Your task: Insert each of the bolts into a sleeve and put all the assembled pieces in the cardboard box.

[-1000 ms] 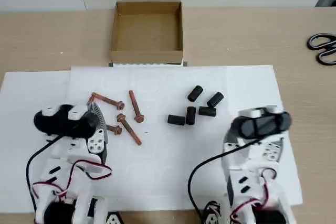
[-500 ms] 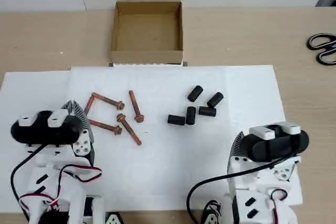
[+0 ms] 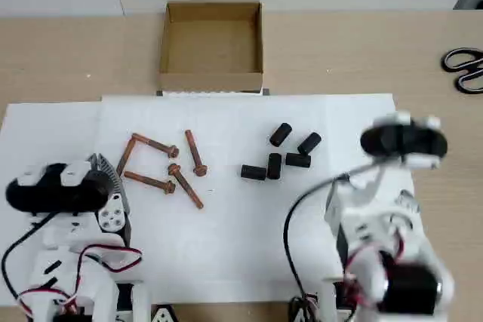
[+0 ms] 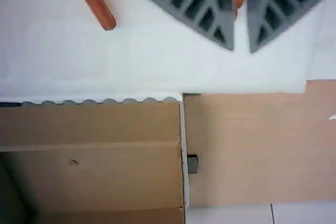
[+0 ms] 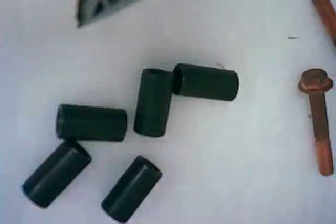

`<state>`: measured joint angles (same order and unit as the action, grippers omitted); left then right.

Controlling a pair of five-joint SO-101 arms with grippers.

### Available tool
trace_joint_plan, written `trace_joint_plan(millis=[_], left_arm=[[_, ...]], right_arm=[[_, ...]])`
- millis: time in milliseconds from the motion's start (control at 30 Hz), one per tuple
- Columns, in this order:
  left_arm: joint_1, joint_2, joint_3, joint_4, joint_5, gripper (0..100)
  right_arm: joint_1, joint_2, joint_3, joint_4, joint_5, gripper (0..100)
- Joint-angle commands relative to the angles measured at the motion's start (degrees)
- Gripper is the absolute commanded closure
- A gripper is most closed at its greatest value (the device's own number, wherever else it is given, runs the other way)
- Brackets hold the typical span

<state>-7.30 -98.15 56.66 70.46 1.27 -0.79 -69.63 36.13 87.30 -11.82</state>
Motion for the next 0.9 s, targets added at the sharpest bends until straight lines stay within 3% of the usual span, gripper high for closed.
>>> trace_joint_plan(millis=[0,200,400,500,667,800,867], left_arm=[[-0.18,12.75,-9.10,0.35,1.85,99],[0.18,41.85,-31.78,12.04,6.51,99],[-0.18,63.65,-49.89,27.87,6.24,99],[-0.26,68.31,-52.35,28.13,6.24,99],[-0.09,69.19,-52.44,27.87,5.89,99],[0.18,71.21,-50.24,26.55,-3.16,99],[-0.18,73.41,-47.16,25.49,-3.87,99]], right_arm=[[0.31,10.59,-8.18,-0.66,-0.44,65.2],[0.57,17.10,-11.69,0.57,0.44,65.1],[0.04,20.09,-11.43,3.21,18.37,65.1],[1.36,21.49,-11.60,3.82,24.35,65.1],[2.95,22.81,-11.69,7.52,24.70,65.2],[3.12,22.81,-11.78,7.69,24.79,65.2],[2.95,23.25,-11.78,7.16,24.88,65.1]])
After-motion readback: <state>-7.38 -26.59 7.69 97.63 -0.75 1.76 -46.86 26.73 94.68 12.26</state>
